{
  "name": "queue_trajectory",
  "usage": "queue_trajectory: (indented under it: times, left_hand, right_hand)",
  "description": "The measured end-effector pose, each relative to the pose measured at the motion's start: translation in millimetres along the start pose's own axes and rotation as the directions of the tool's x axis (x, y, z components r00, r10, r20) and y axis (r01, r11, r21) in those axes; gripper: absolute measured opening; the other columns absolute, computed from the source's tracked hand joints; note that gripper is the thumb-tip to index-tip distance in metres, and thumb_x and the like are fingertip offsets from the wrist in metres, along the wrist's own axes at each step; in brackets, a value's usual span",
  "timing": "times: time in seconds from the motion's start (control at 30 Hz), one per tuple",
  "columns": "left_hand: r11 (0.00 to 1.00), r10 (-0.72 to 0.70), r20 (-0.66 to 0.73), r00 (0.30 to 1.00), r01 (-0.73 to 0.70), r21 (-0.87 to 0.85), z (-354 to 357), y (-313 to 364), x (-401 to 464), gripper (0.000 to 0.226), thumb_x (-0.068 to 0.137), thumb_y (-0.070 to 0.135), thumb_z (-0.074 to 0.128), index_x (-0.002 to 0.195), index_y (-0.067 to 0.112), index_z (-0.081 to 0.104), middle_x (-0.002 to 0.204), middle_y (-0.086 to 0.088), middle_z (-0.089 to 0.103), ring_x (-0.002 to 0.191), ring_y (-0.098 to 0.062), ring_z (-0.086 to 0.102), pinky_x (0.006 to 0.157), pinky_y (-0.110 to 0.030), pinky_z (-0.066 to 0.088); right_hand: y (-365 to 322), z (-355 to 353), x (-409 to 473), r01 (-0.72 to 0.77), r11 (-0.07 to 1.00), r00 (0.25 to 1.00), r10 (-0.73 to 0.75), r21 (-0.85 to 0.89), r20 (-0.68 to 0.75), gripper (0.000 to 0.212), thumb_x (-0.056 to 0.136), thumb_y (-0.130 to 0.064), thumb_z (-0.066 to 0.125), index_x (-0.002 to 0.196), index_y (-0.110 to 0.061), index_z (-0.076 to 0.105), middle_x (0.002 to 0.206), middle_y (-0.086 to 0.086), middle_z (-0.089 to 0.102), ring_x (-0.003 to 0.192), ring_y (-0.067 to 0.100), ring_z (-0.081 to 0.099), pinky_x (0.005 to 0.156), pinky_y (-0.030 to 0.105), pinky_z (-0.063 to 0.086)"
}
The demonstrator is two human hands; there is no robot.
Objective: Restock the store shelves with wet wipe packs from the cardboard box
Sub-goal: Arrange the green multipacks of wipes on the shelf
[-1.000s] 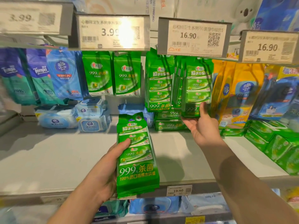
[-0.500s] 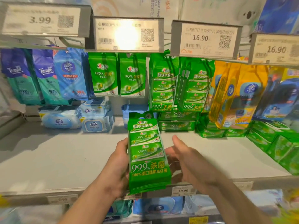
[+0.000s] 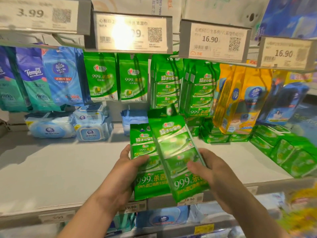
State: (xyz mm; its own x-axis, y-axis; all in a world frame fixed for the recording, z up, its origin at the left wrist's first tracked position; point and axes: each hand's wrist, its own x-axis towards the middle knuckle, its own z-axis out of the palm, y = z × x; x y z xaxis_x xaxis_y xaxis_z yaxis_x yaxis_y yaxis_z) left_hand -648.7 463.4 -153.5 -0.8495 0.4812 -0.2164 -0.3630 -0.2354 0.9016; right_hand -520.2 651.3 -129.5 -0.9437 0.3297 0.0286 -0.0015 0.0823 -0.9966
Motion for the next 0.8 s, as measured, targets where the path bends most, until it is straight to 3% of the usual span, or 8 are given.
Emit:
queue_trajectory:
  times: [0.07, 0.13, 0.27, 0.37, 0.47, 0.63, 0.73, 0.8]
  left_hand:
    - [1.000, 0.002, -0.012, 1.000, -0.002, -0.013, -4, 3, 1, 0.040, 0.097, 0.000, 0.058, 0.130, 0.023, 0.055, 0.108, -0.016, 0.077, 0.091, -0.037, 0.076, 0.069, -0.047, 0.062]
    - [1.000, 0.003, -0.014, 1.000, -0.004, -0.030, -6, 7, -1, 0.040, 0.097, 0.000, 0.058, 0.131, 0.021, 0.055, 0.108, -0.016, 0.077, 0.092, -0.036, 0.076, 0.068, -0.046, 0.062]
    - [0.999, 0.001, 0.001, 1.000, -0.001, -0.047, -7, 11, -6, 0.038, 0.098, 0.002, 0.058, 0.129, 0.022, 0.056, 0.106, -0.016, 0.077, 0.088, -0.035, 0.077, 0.066, -0.043, 0.063]
    - [0.999, -0.008, 0.016, 1.000, 0.009, -0.054, -9, 12, -9, 0.038, 0.098, 0.001, 0.057, 0.129, 0.023, 0.056, 0.107, -0.017, 0.077, 0.092, -0.036, 0.076, 0.071, -0.045, 0.062]
    - [0.998, -0.007, 0.022, 1.000, 0.008, -0.063, -11, 12, -10, 0.039, 0.098, 0.001, 0.057, 0.130, 0.024, 0.056, 0.107, -0.017, 0.077, 0.092, -0.036, 0.076, 0.070, -0.043, 0.062]
    - [0.998, -0.006, 0.015, 1.000, 0.007, -0.069, -15, 13, -13, 0.041, 0.098, 0.001, 0.058, 0.132, 0.025, 0.055, 0.108, -0.017, 0.077, 0.090, -0.036, 0.076, 0.067, -0.043, 0.062]
    - [0.997, -0.003, 0.014, 1.000, 0.005, -0.078, -16, 16, -16, 0.040, 0.098, 0.002, 0.058, 0.131, 0.025, 0.056, 0.107, -0.016, 0.077, 0.089, -0.035, 0.077, 0.064, -0.041, 0.062]
    - [0.997, -0.002, 0.001, 1.000, 0.002, -0.078, -16, 16, -17, 0.041, 0.098, 0.001, 0.058, 0.131, 0.025, 0.056, 0.107, -0.016, 0.077, 0.087, -0.034, 0.077, 0.063, -0.040, 0.062]
  right_hand:
    - [-3, -3, -4, 0.106, 0.994, 0.991, -0.105, 0.019, -0.079, 0.031, 0.074, -0.026, 0.064, 0.101, -0.038, 0.073, 0.099, 0.004, 0.076, 0.093, 0.029, 0.073, 0.071, 0.038, 0.060]
    - [-9, -3, -7, 0.223, 0.972, 0.966, -0.210, 0.077, -0.149, 0.030, 0.075, -0.025, 0.062, 0.101, -0.034, 0.075, 0.093, 0.009, 0.076, 0.083, 0.032, 0.074, 0.063, 0.042, 0.061]
    - [-25, -3, -11, 0.423, 0.903, 0.863, -0.425, -0.071, -0.274, 0.030, 0.072, -0.048, 0.063, 0.099, -0.039, 0.072, 0.091, 0.002, 0.076, 0.079, 0.020, 0.073, 0.064, 0.038, 0.061]
    - [-34, -1, -10, 0.520, 0.853, 0.800, -0.509, -0.056, -0.318, 0.027, 0.072, -0.046, 0.063, 0.097, -0.045, 0.072, 0.089, -0.005, 0.076, 0.078, 0.012, 0.071, 0.065, 0.031, 0.059]
    - [-43, 4, -7, 0.564, 0.826, 0.775, -0.537, -0.019, -0.334, 0.028, 0.071, -0.045, 0.063, 0.097, -0.047, 0.073, 0.093, -0.006, 0.075, 0.084, 0.014, 0.072, 0.069, 0.034, 0.061]
    - [-52, 10, -2, 0.565, 0.825, 0.766, -0.534, -0.020, -0.357, 0.024, 0.074, -0.044, 0.066, 0.097, -0.041, 0.071, 0.091, -0.011, 0.075, 0.081, 0.007, 0.072, 0.064, 0.021, 0.057]
    - [-56, 16, 0, 0.546, 0.838, 0.772, -0.503, -0.001, -0.387, 0.021, 0.084, -0.028, 0.061, 0.104, -0.026, 0.065, 0.087, -0.016, 0.074, 0.075, 0.001, 0.070, 0.060, 0.016, 0.054]
    - [-58, 19, 3, 0.534, 0.844, 0.792, -0.481, 0.047, -0.375, 0.017, 0.094, -0.018, 0.062, 0.111, -0.018, 0.064, 0.089, -0.010, 0.075, 0.077, 0.004, 0.072, 0.059, 0.018, 0.056]
